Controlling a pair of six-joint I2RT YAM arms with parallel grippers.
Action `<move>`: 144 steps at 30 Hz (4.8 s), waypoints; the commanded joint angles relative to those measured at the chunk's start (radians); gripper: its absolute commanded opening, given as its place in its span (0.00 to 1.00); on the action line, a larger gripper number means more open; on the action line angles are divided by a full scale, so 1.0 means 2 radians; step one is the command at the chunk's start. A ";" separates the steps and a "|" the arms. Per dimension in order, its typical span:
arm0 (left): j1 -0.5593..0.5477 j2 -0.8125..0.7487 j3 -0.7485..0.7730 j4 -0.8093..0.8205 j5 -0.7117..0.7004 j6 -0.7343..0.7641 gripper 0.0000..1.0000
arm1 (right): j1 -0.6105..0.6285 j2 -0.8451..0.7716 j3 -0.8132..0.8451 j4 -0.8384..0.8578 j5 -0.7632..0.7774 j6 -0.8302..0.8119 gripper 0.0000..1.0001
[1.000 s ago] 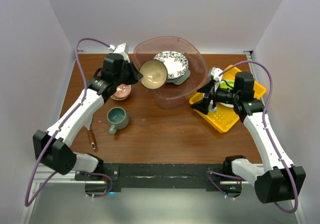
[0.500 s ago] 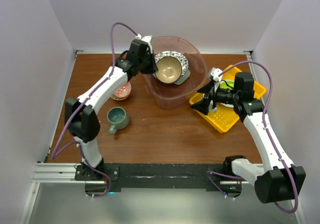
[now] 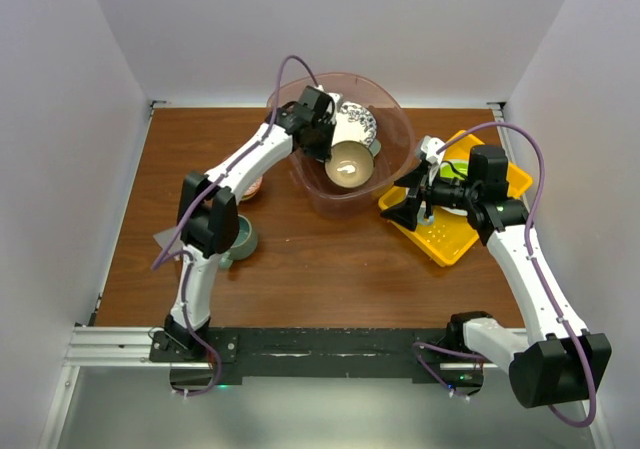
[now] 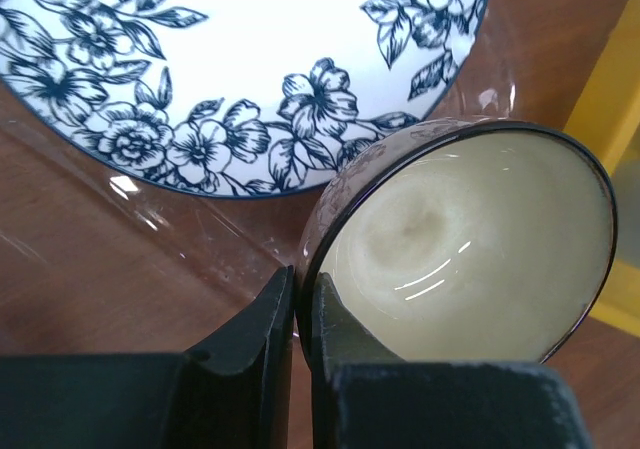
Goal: Place the mixed dishes into the plastic bin
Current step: Place the bowl in the plastic bin, then pick up the bowl from the center of the board.
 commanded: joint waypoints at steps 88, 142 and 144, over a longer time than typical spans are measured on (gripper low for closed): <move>0.090 -0.631 -0.419 0.191 0.008 0.046 0.98 | -0.002 0.004 0.016 0.004 0.003 -0.021 0.98; 0.090 -0.709 -0.656 0.213 -0.104 -0.029 0.99 | -0.002 0.013 0.015 0.000 0.007 -0.031 0.98; 0.092 -0.695 -0.651 0.215 -0.117 -0.039 0.99 | -0.002 0.013 0.015 -0.001 0.006 -0.031 0.98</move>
